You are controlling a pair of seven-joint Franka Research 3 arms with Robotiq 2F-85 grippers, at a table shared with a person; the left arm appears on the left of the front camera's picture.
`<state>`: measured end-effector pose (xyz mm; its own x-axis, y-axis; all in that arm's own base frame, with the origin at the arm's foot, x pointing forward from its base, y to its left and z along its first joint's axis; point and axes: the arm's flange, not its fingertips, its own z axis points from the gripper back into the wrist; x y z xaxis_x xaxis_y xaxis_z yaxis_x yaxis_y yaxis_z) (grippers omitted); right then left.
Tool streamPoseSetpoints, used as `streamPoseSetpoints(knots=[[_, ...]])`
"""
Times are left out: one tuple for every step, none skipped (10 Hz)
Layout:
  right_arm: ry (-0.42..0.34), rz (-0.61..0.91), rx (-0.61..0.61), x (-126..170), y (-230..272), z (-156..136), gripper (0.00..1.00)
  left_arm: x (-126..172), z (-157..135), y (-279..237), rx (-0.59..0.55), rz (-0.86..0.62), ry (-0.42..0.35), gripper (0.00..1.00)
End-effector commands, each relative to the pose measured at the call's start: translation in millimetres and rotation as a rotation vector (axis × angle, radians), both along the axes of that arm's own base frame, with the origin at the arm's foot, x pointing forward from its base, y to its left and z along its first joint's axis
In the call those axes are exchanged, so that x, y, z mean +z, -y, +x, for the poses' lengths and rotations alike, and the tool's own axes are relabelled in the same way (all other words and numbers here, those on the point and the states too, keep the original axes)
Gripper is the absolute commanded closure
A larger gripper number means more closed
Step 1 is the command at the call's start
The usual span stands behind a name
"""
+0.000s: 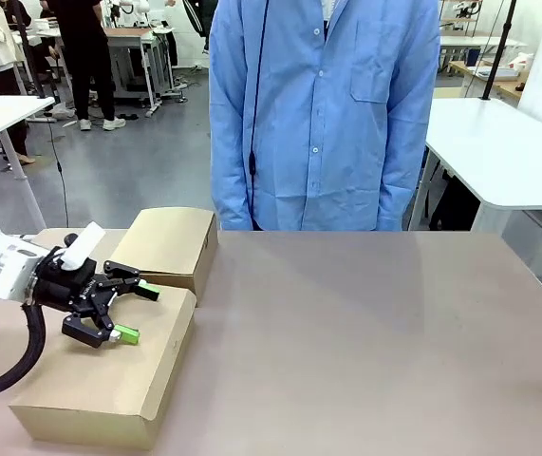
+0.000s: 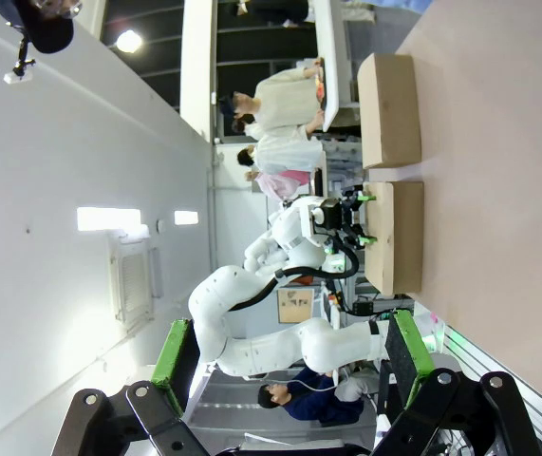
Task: Place items inside the box.
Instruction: Close the lid of the Mailer Box closest to the robot.
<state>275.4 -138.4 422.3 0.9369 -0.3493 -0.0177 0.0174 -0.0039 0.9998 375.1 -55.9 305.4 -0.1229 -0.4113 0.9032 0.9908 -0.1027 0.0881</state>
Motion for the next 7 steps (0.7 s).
streamPoseSetpoints(knots=[[-0.011, 0.022, -0.002, 5, 1, 0, 0.00, 34, -27, -15, 0.079, -0.076, -0.119, 0.00], [-0.011, 0.022, -0.002, 5, 1, 0, 0.00, 60, -22, -18, 0.354, -0.183, -0.231, 0.00], [-0.011, 0.022, -0.002, 5, 1, 0, 0.00, 83, -17, -29, 0.572, -0.137, -0.400, 0.00], [-0.011, 0.022, -0.002, 5, 1, 0, 0.00, 99, -6, -48, 0.721, -0.151, -0.551, 0.00], [-0.011, 0.022, -0.002, 5, 1, 0, 0.00, 108, 7, -69, 0.818, -0.190, -0.661, 0.00], [-0.011, 0.022, -0.002, 5, 1, 0, 0.00, 111, 19, -93, 0.867, -0.172, -0.736, 0.00], [-0.011, 0.022, -0.002, 5, 1, 0, 0.00, 111, 31, -120, 0.888, -0.090, -0.912, 0.00]])
